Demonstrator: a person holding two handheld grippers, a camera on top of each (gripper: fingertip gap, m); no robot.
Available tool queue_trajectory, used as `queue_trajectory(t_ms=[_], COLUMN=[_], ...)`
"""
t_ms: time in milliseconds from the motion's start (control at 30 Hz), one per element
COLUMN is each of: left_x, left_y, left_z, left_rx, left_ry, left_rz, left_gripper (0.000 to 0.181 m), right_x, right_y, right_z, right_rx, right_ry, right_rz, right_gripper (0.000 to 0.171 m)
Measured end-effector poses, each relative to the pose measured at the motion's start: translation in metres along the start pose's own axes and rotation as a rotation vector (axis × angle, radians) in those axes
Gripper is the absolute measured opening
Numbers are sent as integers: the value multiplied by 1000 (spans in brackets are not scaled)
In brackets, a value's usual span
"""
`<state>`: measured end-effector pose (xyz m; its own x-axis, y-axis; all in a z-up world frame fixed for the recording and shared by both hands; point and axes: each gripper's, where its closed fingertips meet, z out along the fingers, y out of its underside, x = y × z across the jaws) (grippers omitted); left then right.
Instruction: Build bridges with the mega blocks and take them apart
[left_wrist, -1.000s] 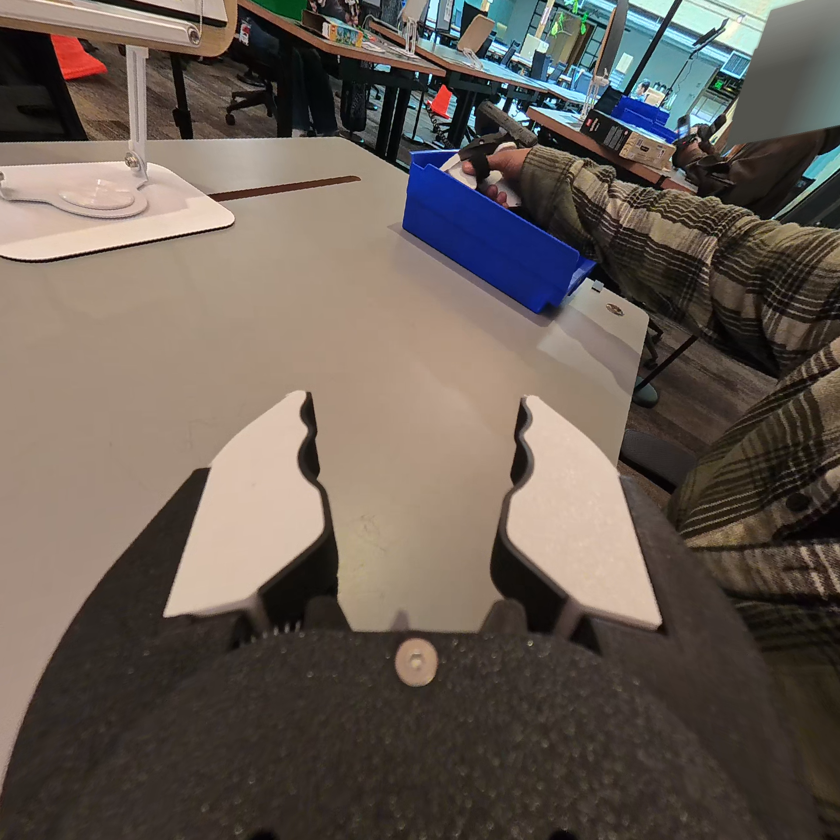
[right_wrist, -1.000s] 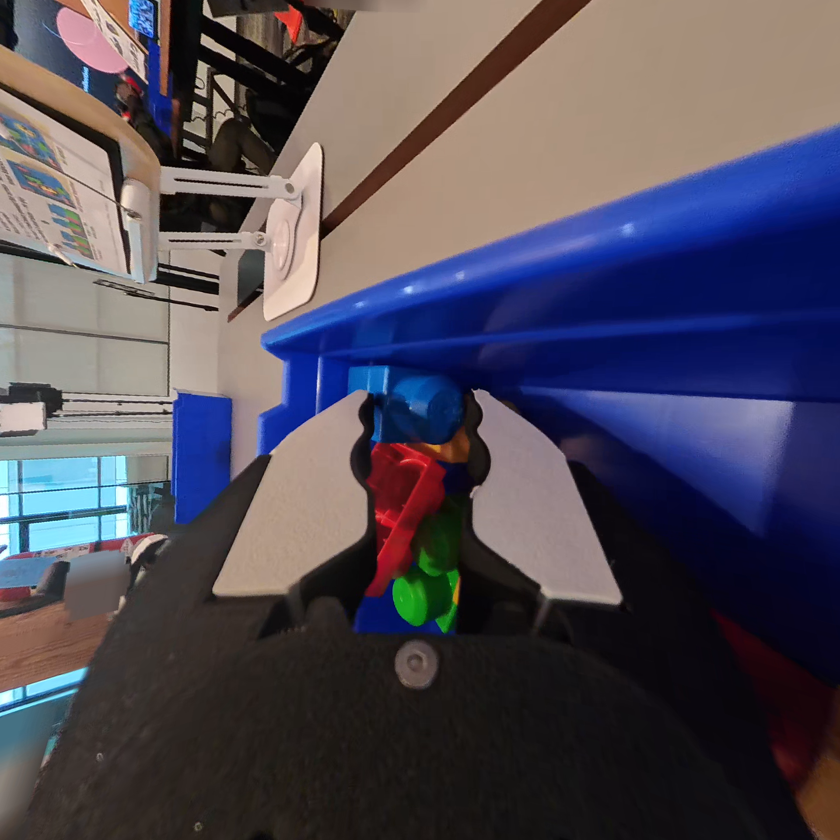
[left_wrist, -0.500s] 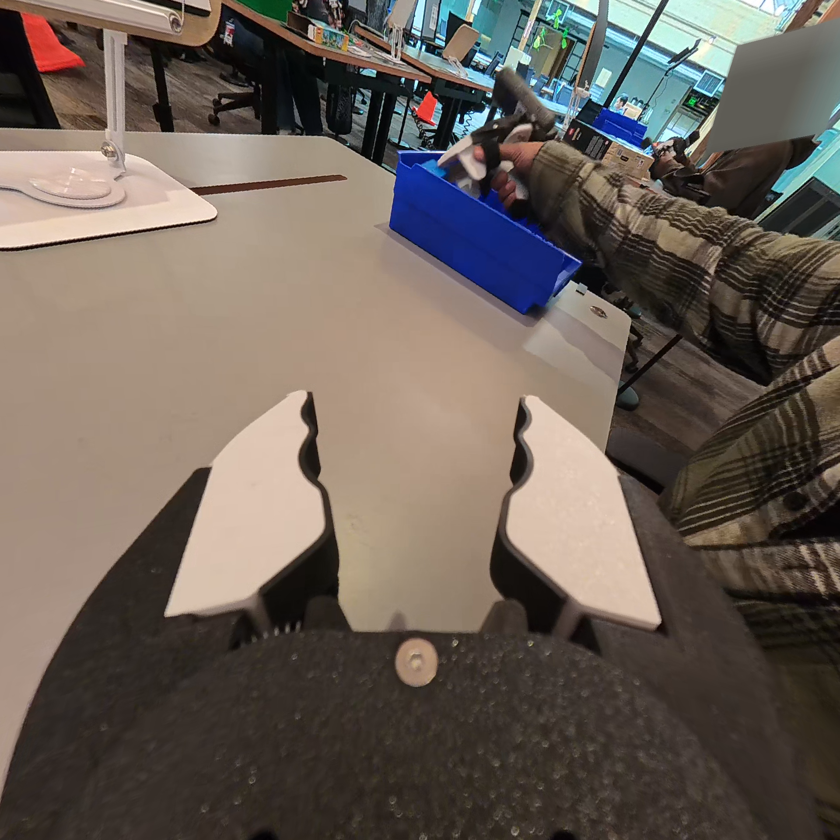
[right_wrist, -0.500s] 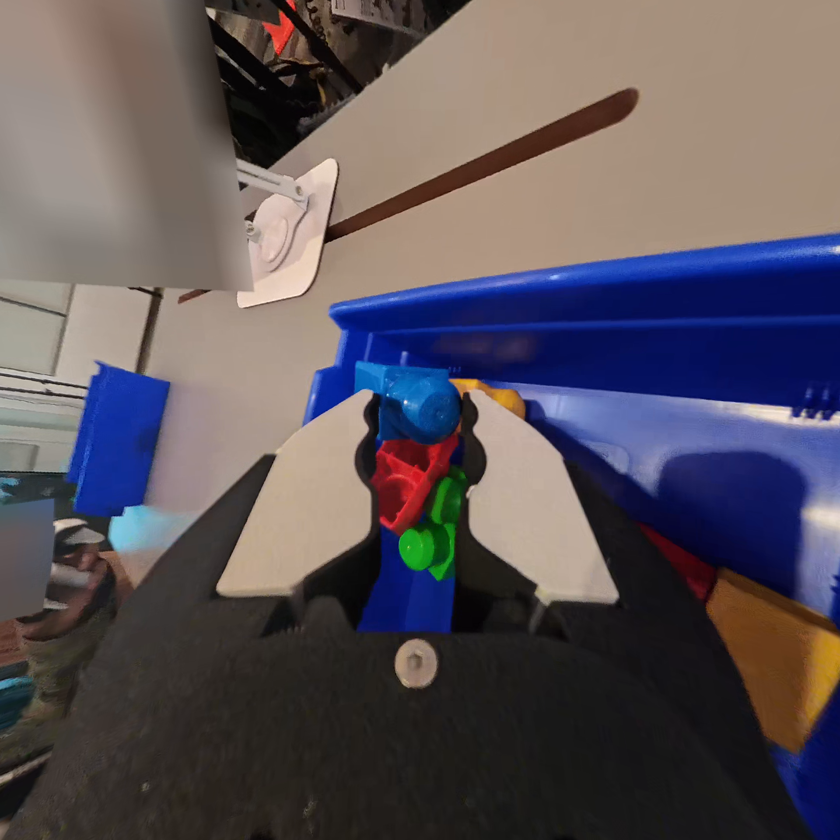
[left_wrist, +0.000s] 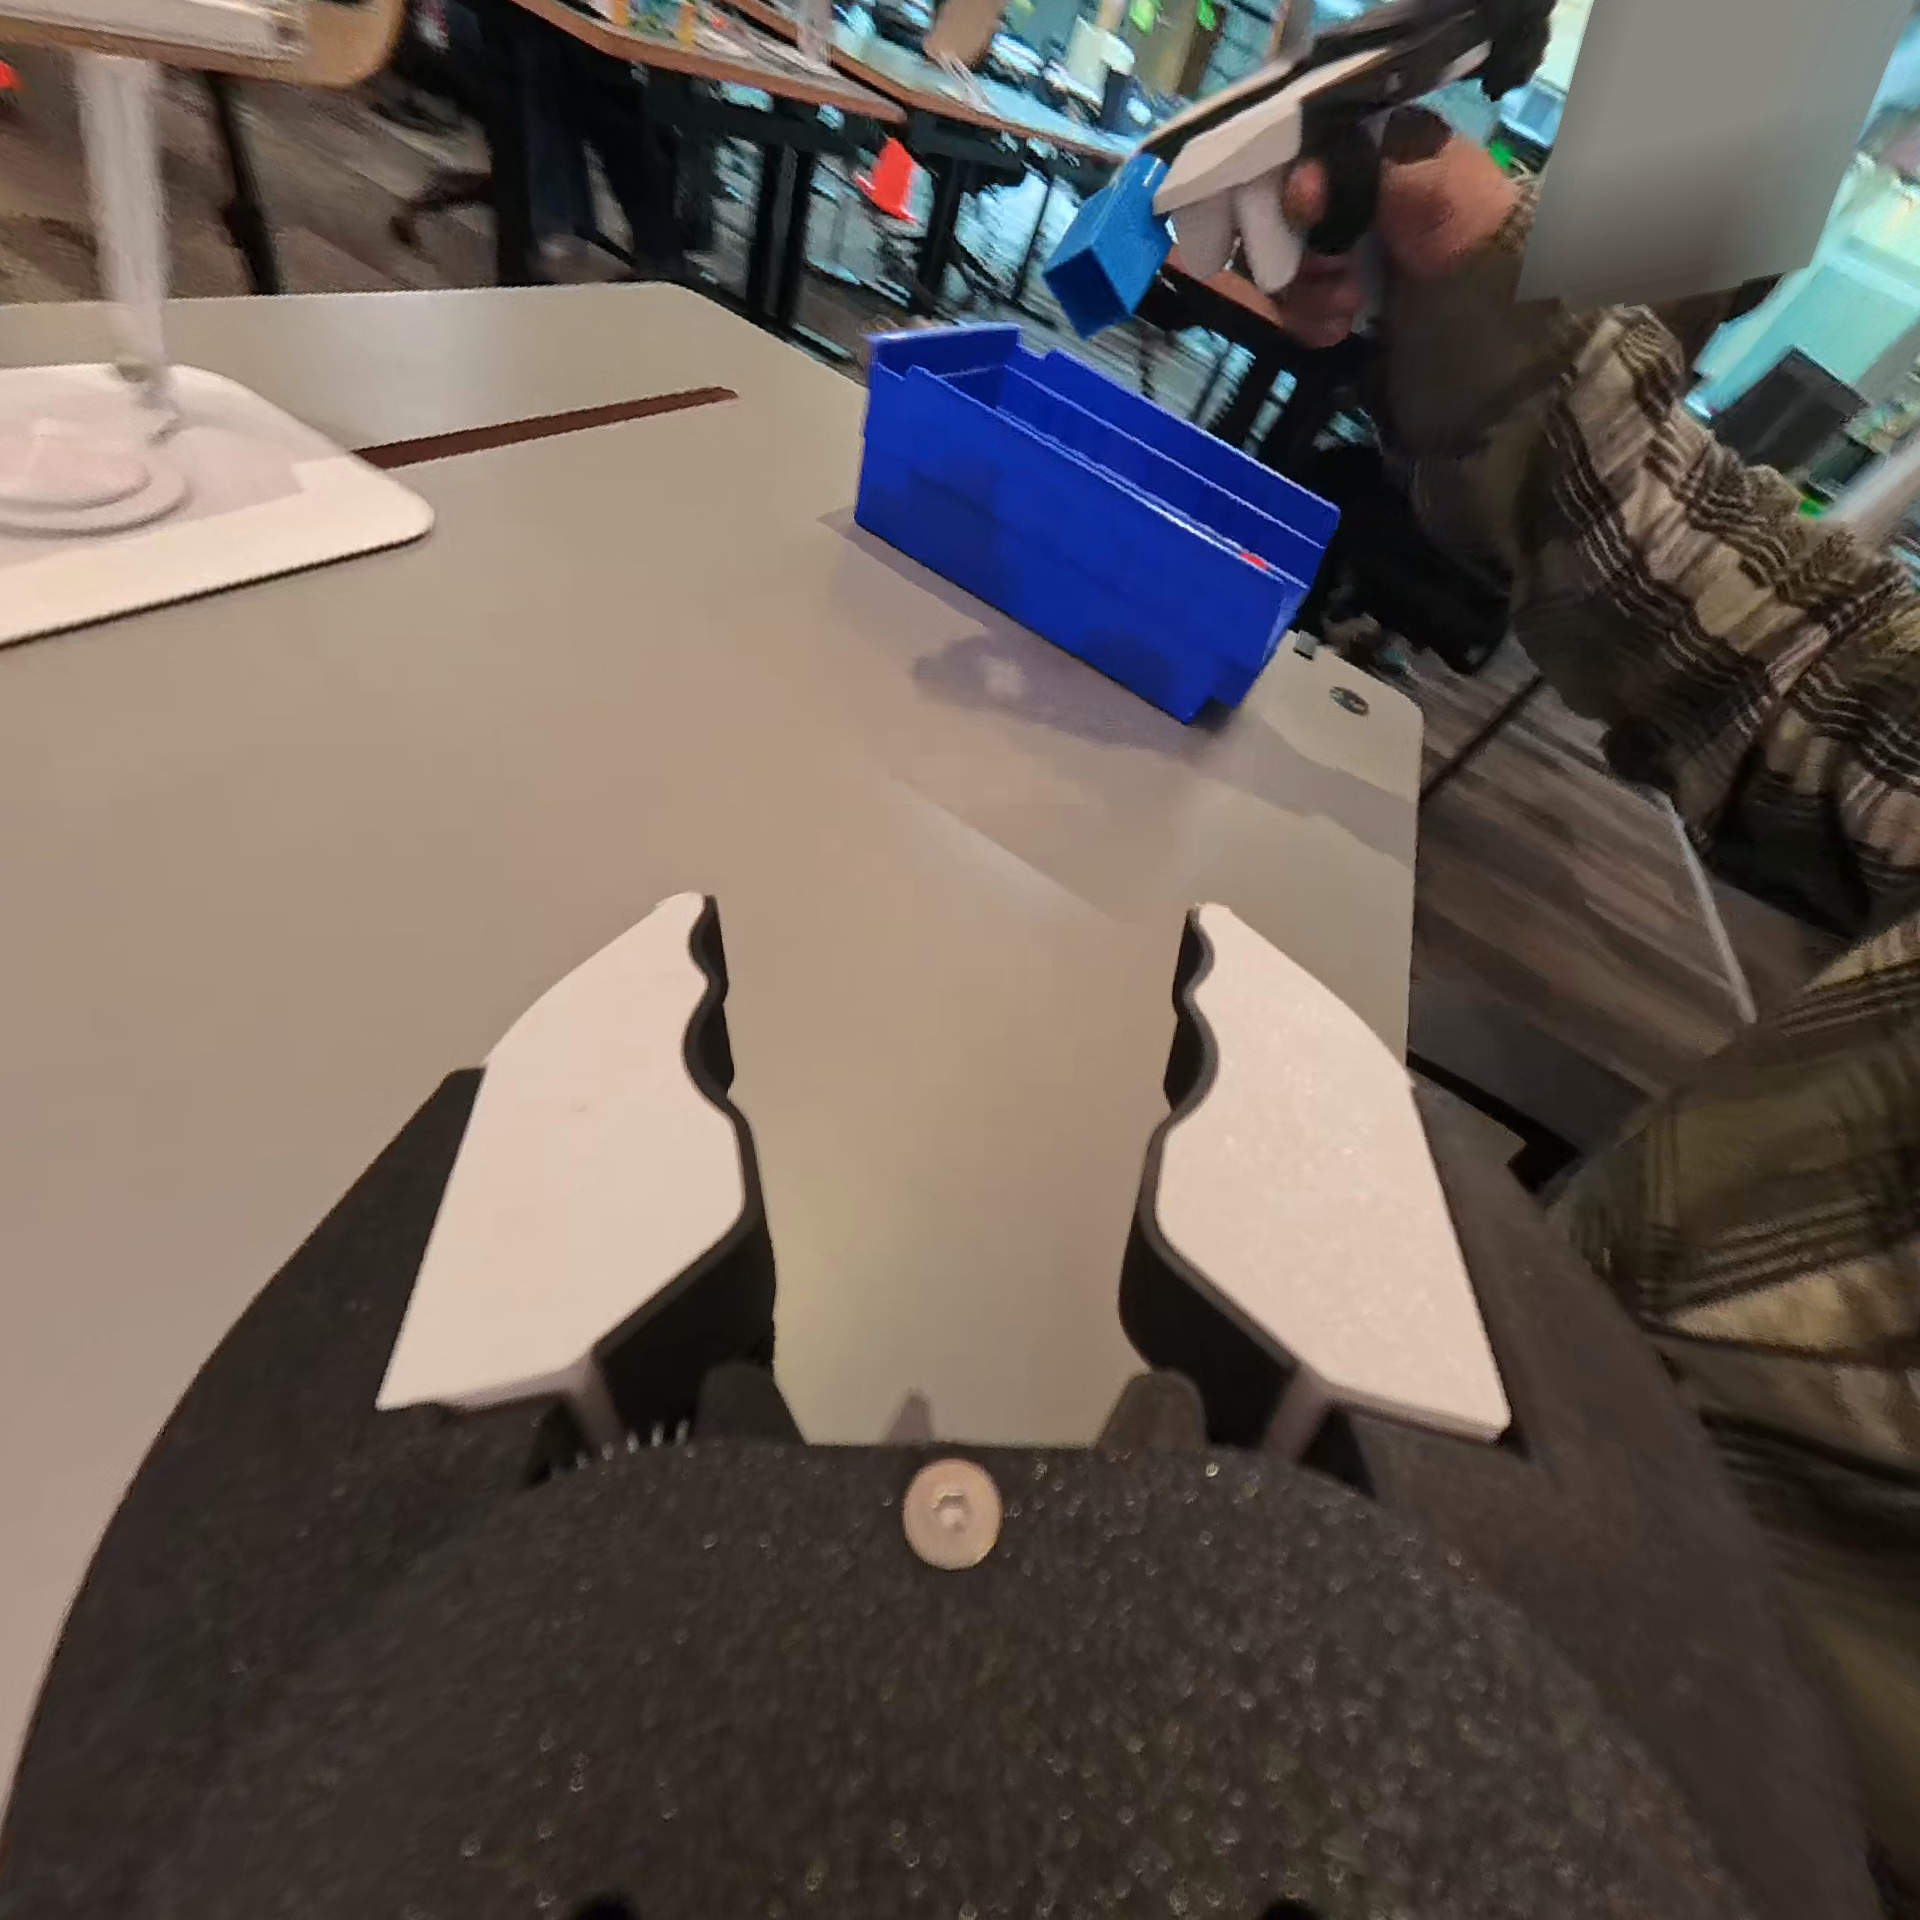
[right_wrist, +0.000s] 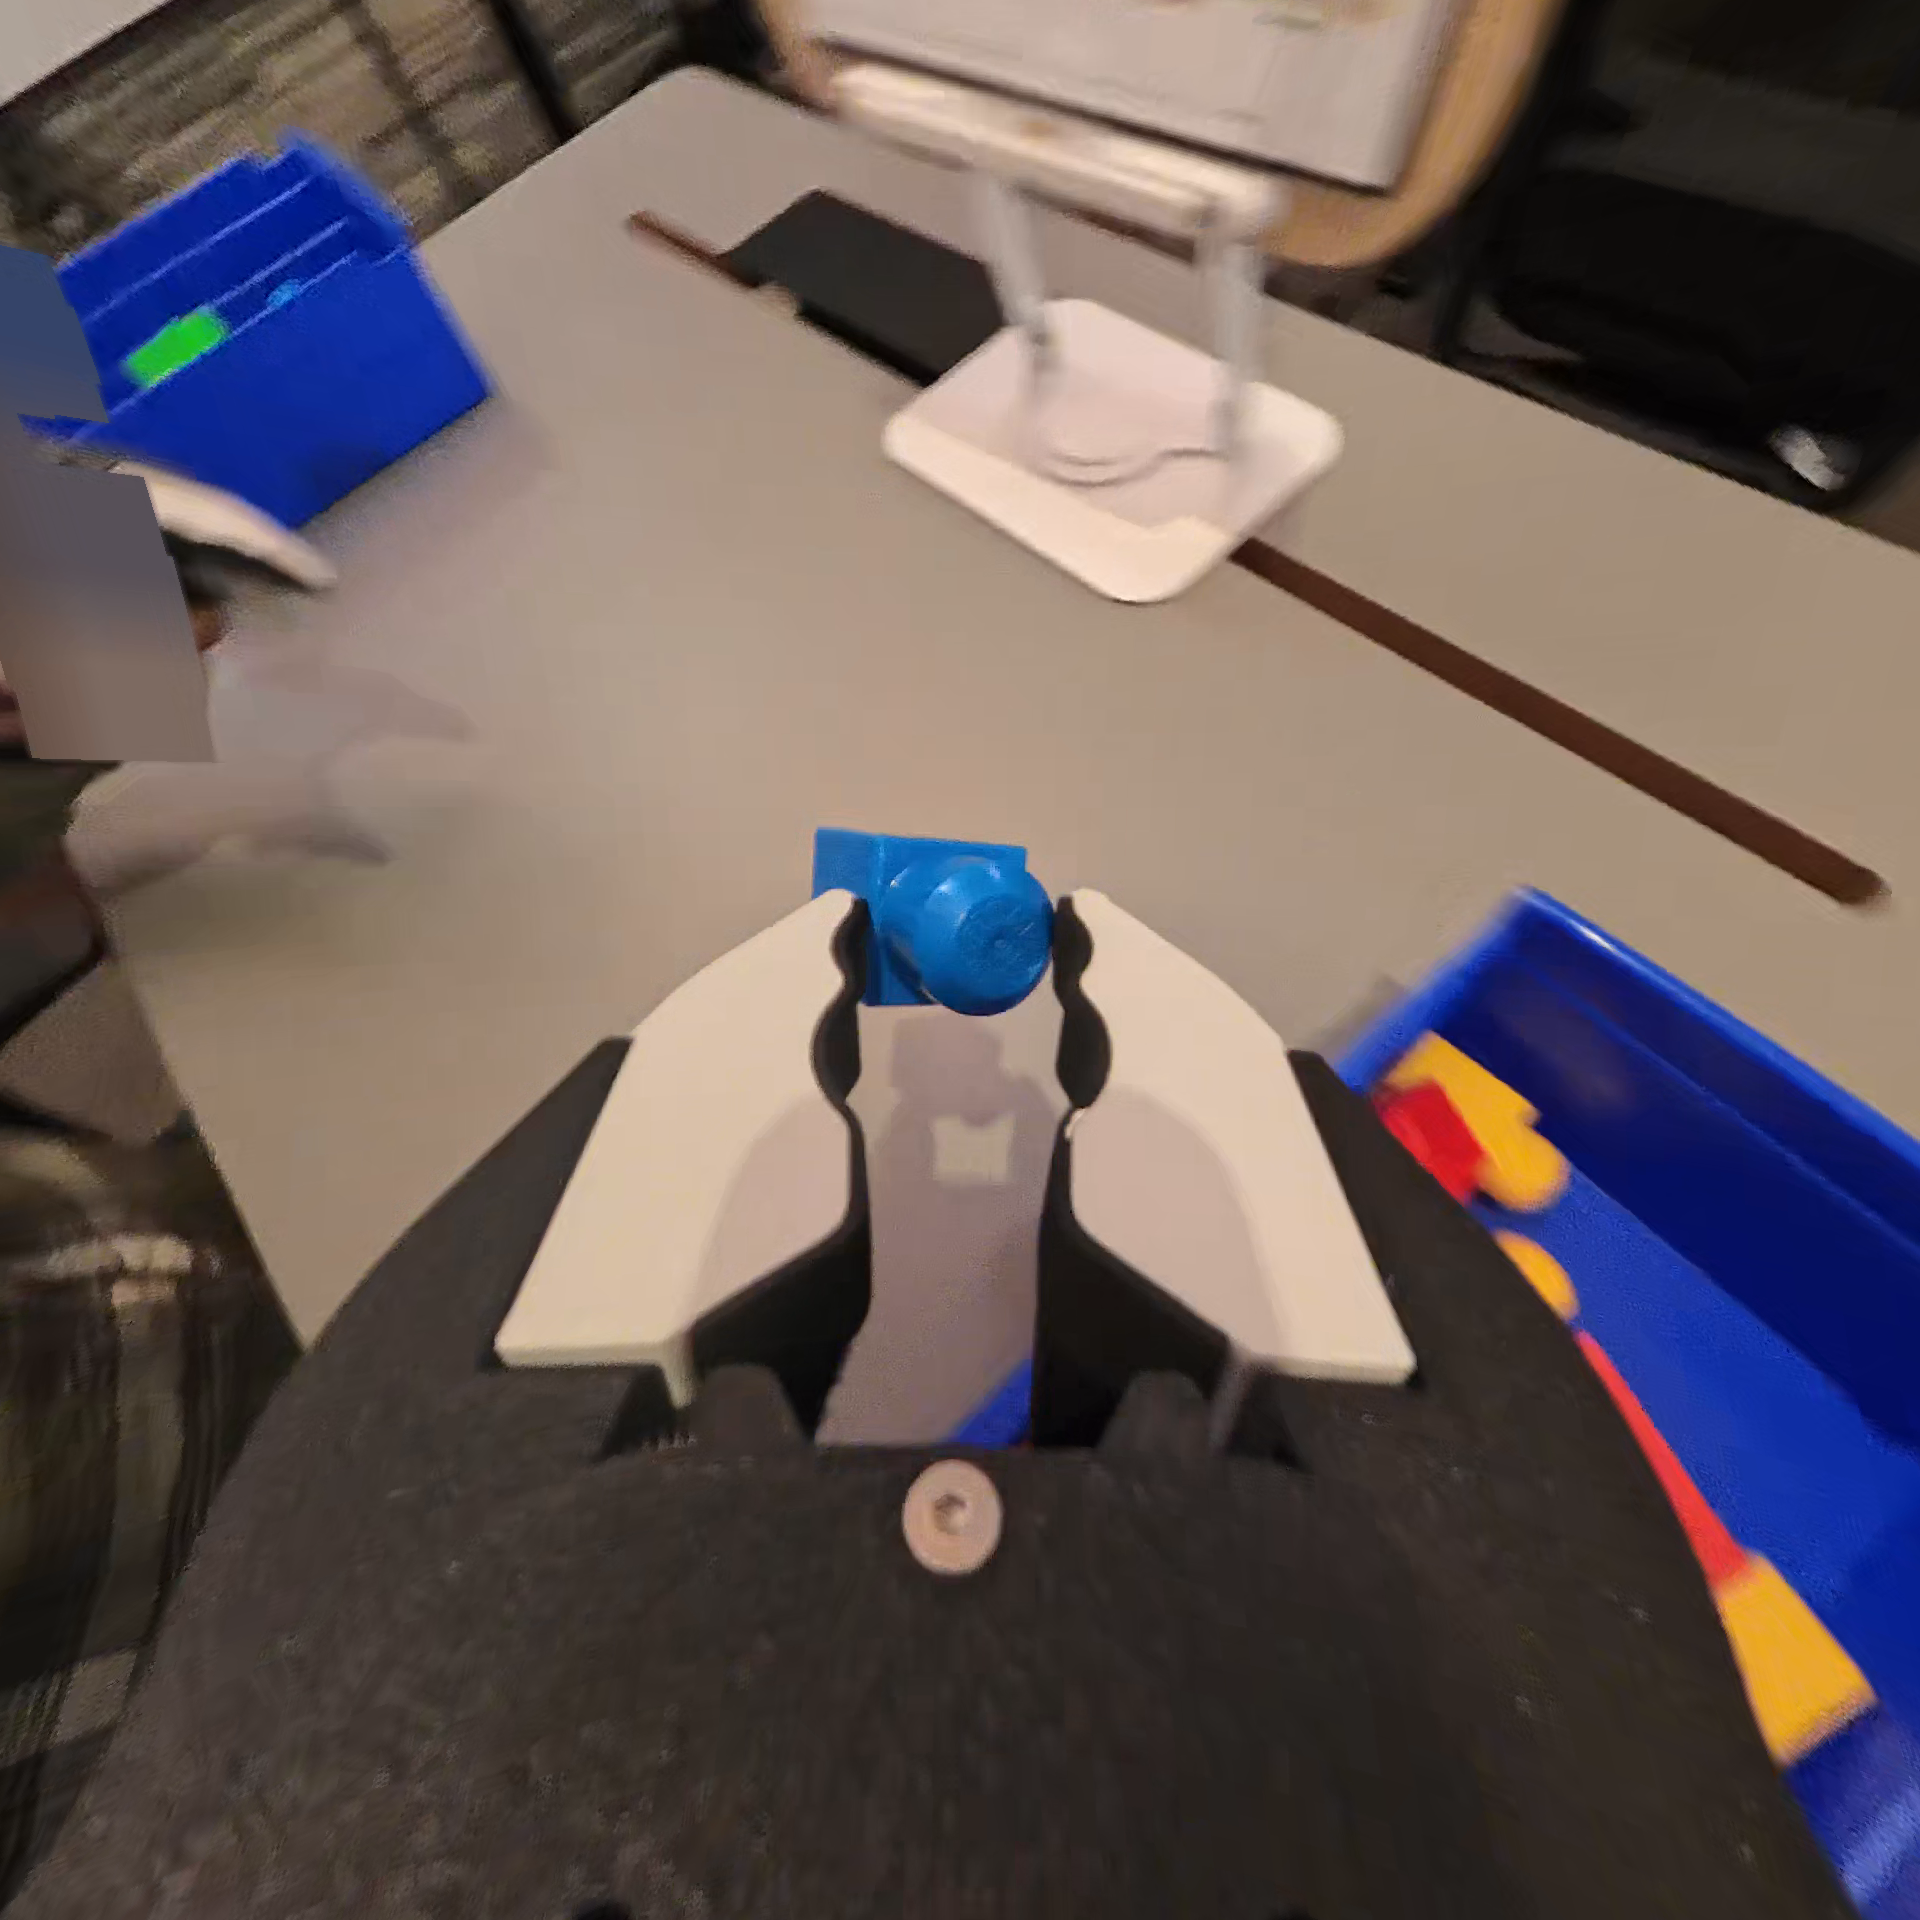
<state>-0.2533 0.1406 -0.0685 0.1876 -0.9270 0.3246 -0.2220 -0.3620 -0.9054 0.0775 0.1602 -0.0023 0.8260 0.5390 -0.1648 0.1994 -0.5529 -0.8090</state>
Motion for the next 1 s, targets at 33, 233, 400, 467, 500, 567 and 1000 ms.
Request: queue_trajectory(t_ms=[33,233,400,467,500,567,1000], left_x=[0,23,48,53,55,58,-2], left_y=[-5,-18,-5,-1,0,0,-1], left_z=[11,80,103,103,102,101,14], left_rx=[-13,-134,-221,-229,-228,-218,-163], left_ry=[28,199,290,305,315,337,-20], left_rz=[6,48,69,75,68,56,73], left_gripper=[83,84,84,79,76,66,39], right_x=[-25,-148,-195,-202,-206,-212,-204], right_y=[-1,9,15,13,12,13,24], right_z=[10,79,110,115,116,119,104], right_rx=[-12,-69,-78,-64,-59,-52,156], right_ry=[-52,-303,-375,-380,-393,-415,-358], right_rz=[-63,-326,-467,-499,-505,-509,-273], right_gripper=[34,34,34,33,33,33,61])
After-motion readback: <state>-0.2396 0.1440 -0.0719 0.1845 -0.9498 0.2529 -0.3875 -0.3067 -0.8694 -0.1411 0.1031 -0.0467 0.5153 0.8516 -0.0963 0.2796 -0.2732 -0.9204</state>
